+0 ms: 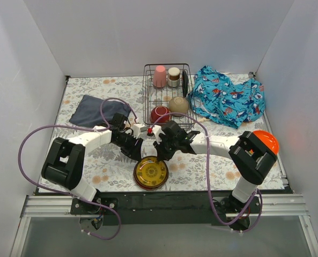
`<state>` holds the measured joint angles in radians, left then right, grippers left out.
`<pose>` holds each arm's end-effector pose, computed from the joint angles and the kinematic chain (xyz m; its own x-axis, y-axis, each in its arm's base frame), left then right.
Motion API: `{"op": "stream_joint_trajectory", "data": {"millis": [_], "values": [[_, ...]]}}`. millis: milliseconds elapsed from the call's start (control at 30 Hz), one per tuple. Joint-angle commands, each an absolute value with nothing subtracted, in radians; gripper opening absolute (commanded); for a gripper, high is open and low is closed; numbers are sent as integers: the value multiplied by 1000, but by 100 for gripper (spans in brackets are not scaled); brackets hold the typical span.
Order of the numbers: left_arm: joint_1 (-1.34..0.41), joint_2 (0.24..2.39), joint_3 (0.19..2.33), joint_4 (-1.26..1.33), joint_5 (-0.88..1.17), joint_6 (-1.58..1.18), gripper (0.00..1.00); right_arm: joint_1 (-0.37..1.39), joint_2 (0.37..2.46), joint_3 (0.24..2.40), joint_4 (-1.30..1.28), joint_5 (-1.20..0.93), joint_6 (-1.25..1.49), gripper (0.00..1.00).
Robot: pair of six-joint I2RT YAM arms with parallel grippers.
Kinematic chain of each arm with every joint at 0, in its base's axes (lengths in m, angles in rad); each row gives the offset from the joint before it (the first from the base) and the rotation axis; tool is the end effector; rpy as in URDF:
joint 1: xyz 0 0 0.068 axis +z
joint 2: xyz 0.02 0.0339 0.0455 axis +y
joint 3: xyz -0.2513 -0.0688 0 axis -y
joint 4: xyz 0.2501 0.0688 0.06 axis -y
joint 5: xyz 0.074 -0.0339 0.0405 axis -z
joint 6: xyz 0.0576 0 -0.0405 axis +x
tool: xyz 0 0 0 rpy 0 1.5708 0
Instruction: Load the mixed dishes into the dish rack
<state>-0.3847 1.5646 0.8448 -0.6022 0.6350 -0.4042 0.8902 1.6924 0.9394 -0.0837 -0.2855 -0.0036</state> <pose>0.2427 -0.1351 0.1284 -0.9980 0.0625 -0.0003 0.0489 0.7787 -0.6254 0.2143 0.2905 0.1397 -0.4641 -0.5787 -0.6707 -0.8661 0.4551 0.2067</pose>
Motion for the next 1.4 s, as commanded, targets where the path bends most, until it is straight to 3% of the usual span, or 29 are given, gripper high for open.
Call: {"op": "stream_joint_trajectory", "data": {"millis": [0, 400, 900, 1133, 1233, 1267, 1367], "values": [[-387, 1482, 900, -610, 646, -391, 39, 888, 1652, 974, -136, -130, -117, 1], [-387, 1439, 907, -663, 765, -233, 38, 888, 1571, 1039, -167, -161, -143, 1], [-387, 1513, 864, -520, 851, -248, 32, 888, 1506, 1011, -169, -233, -158, 1], [-385, 1543, 870, -523, 979, -249, 0, 888, 1474, 982, -163, -253, -141, 1], [-384, 1540, 885, -554, 1002, -236, 0, 862, 1482, 970, -163, -314, -135, 2], [-382, 1531, 888, -564, 1003, -230, 0, 850, 1485, 966, -176, -380, -127, 26], [-379, 1508, 885, -566, 999, -212, 0, 793, 1497, 953, -186, -484, -71, 54]]}}
